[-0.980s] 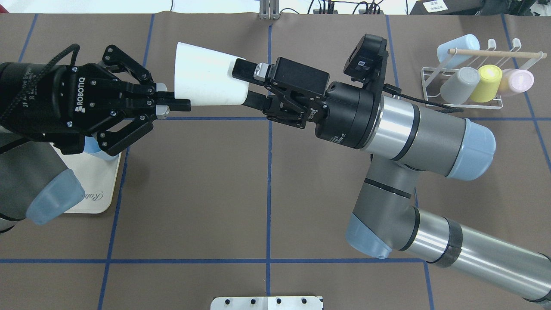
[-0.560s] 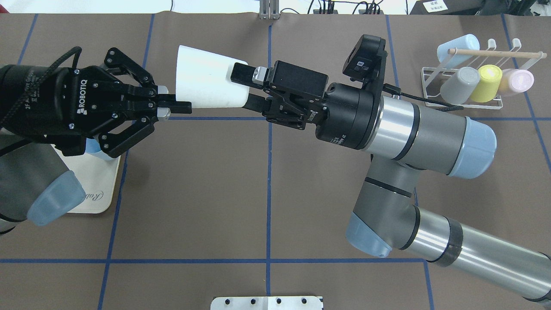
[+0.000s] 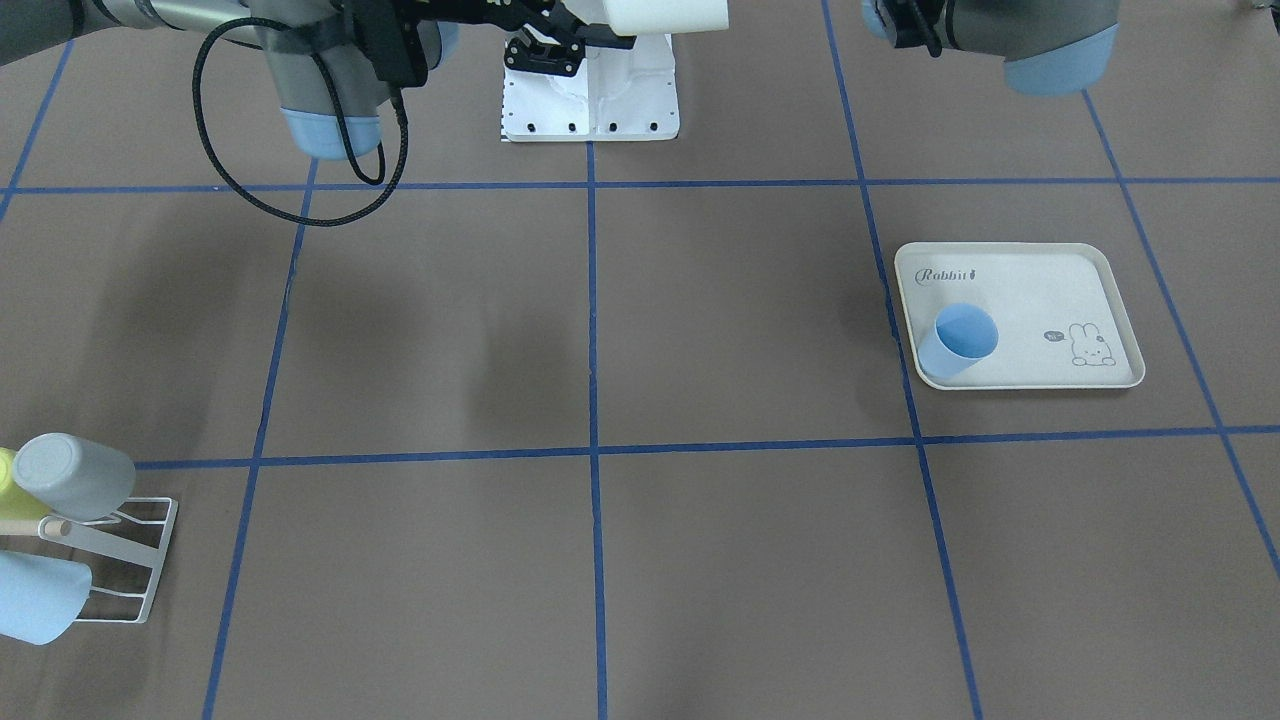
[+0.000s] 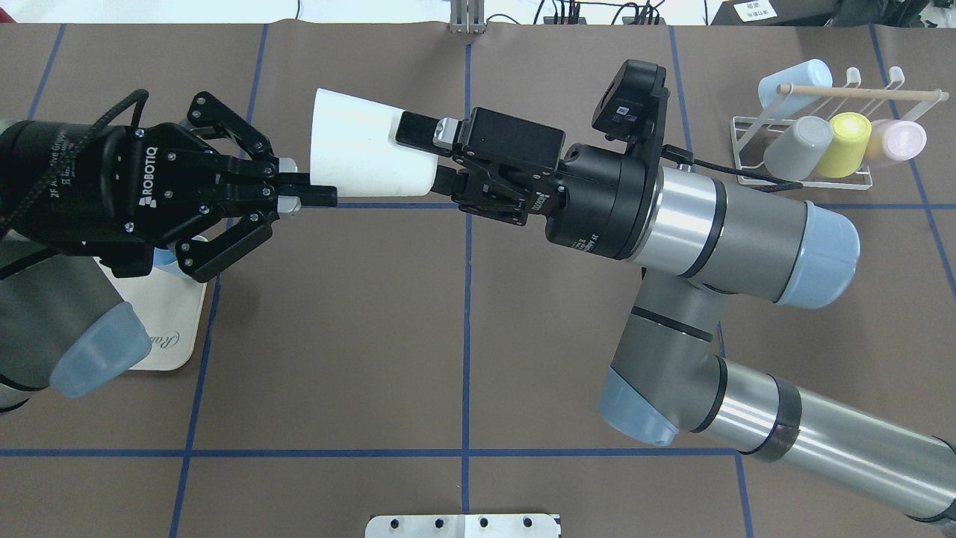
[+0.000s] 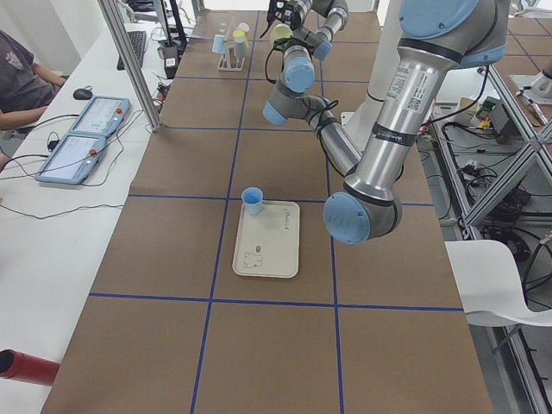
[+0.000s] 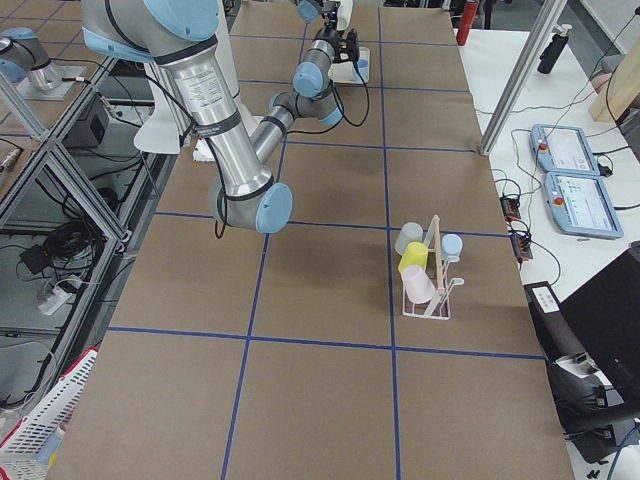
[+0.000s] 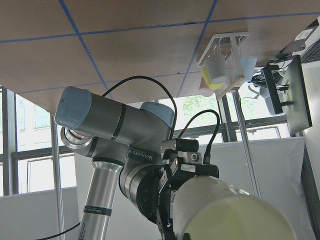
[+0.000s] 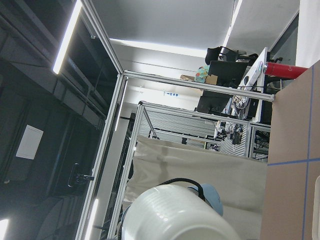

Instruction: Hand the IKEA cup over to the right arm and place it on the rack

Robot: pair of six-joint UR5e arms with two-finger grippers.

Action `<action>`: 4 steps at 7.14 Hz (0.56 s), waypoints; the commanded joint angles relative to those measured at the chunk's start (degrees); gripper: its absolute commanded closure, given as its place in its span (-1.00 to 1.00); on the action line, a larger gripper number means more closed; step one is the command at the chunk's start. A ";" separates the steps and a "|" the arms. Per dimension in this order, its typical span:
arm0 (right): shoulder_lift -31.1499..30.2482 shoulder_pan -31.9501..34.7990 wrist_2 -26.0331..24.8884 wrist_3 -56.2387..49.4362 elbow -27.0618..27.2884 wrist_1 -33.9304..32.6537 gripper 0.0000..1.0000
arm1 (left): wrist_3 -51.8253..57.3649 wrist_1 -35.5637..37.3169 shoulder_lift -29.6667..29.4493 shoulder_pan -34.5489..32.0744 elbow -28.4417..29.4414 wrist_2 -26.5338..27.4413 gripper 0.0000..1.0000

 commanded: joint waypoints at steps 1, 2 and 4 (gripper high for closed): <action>0.07 0.06 -0.08 -0.07 -0.13 0.00 -0.78 | 0.00 0.00 0.01 0.03 -0.03 -0.03 1.00; 0.15 0.06 -0.09 -0.07 -0.13 0.00 -0.75 | 0.09 0.00 0.01 0.03 -0.03 -0.03 1.00; 0.16 0.06 -0.09 -0.07 -0.13 0.00 -0.70 | 0.09 -0.18 0.01 0.03 -0.12 -0.12 1.00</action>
